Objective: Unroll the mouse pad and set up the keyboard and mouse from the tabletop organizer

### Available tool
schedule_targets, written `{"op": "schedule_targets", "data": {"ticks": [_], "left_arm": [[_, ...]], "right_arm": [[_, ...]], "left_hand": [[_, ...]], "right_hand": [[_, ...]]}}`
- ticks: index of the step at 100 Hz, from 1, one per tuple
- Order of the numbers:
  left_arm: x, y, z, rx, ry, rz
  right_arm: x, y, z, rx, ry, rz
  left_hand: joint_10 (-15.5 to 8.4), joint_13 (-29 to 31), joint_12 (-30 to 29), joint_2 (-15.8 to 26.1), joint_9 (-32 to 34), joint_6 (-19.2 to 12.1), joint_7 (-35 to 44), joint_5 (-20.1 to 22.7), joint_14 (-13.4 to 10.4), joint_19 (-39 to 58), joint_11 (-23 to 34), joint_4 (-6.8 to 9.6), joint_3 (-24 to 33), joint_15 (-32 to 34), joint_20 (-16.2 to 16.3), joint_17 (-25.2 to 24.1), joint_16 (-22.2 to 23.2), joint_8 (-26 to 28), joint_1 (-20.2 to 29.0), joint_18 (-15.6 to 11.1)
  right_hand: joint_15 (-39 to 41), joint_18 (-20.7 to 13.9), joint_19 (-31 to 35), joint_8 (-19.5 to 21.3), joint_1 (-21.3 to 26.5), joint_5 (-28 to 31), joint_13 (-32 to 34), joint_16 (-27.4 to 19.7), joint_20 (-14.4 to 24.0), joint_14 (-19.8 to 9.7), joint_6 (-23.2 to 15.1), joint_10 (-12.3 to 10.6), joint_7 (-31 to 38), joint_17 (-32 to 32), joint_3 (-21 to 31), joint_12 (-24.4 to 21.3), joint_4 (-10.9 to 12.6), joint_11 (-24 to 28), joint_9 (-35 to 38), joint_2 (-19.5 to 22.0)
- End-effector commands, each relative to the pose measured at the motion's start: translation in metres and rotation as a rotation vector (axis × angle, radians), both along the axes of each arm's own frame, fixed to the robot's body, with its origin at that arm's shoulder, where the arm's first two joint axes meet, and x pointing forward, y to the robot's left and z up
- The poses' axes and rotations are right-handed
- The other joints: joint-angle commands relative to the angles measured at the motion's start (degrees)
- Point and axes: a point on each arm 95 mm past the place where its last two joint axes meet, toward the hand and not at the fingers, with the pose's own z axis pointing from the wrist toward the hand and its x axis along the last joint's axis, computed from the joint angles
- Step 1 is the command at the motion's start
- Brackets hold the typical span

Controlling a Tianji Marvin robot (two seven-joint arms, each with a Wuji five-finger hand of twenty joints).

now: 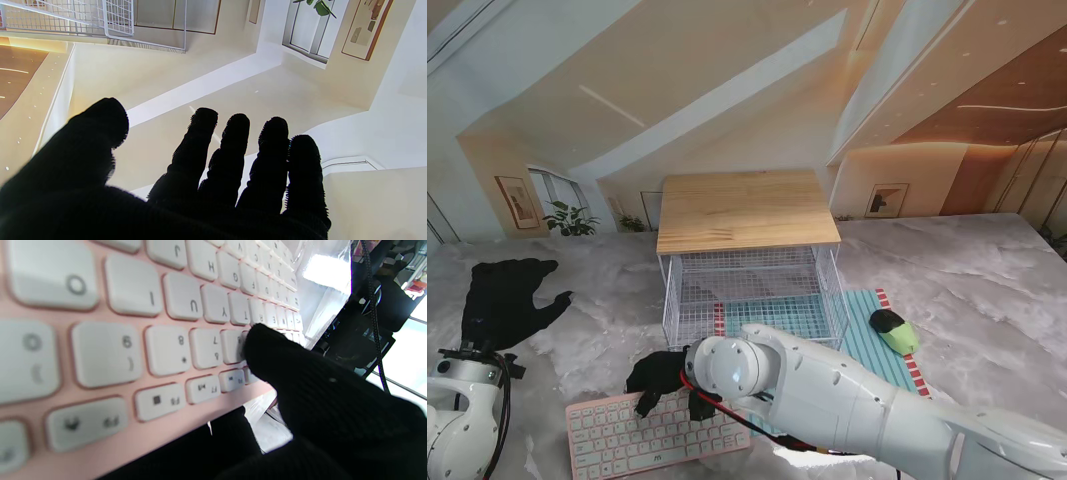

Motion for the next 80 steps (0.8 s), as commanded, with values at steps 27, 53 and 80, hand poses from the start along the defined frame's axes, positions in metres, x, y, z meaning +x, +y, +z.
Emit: {"op": "schedule_targets", "data": {"ticks": [27, 53, 80], "left_arm": [[0.002, -0.004, 0.000, -0.002, 0.017, -0.014], [0.003, -0.005, 0.000, -0.001, 0.017, -0.016], [0.005, -0.006, 0.001, -0.002, 0.017, -0.020]], "right_arm": [[-0.007, -0.006, -0.006, 0.039, 0.043, -0.040], [-0.011, -0.007, -0.003, 0.104, 0.037, -0.087], [-0.016, -0.008, 0.001, 0.160, 0.007, -0.121]], "left_hand": [[-0.79, -2.25, -0.44, 0.25, -1.57, 0.53, -0.76, -0.33, -0.86, -0.79, -0.48, -1.07, 1.08, -0.61, -0.46, -1.20, -0.26, -0.57, -0.40, -1.36], [-0.87, -2.25, -0.45, 0.25, -1.53, 0.44, -0.78, -0.34, -0.89, -0.80, -0.49, -1.08, 1.06, -0.63, -0.46, -1.21, -0.27, -0.58, -0.45, -1.37], [-0.84, -2.28, -0.46, 0.25, -1.53, 0.51, -0.79, -0.37, -0.89, -0.85, -0.51, -1.09, 1.06, -0.66, -0.49, -1.23, -0.28, -0.58, -0.47, -1.41]], "right_hand": [[-6.21, 4.30, -3.96, 0.64, -9.96, 0.49, -4.39, -2.38, -4.41, 4.44, -0.12, 0.30, -4.25, -5.57, -5.56, -1.82, 1.64, -4.03, -2.57, 3.02], [-9.87, 6.08, -7.23, -0.56, -12.91, -0.14, -7.11, -3.67, -7.50, 5.52, 0.61, 0.42, -6.55, -10.53, -9.11, -2.57, 2.24, -6.10, -3.50, 5.34], [-12.95, 6.71, -10.44, -1.47, -13.41, 0.05, -9.61, -4.80, -9.08, 5.43, 0.70, -0.38, -7.73, -15.01, -9.87, -3.07, 2.56, -7.41, -3.87, 5.62]]}}
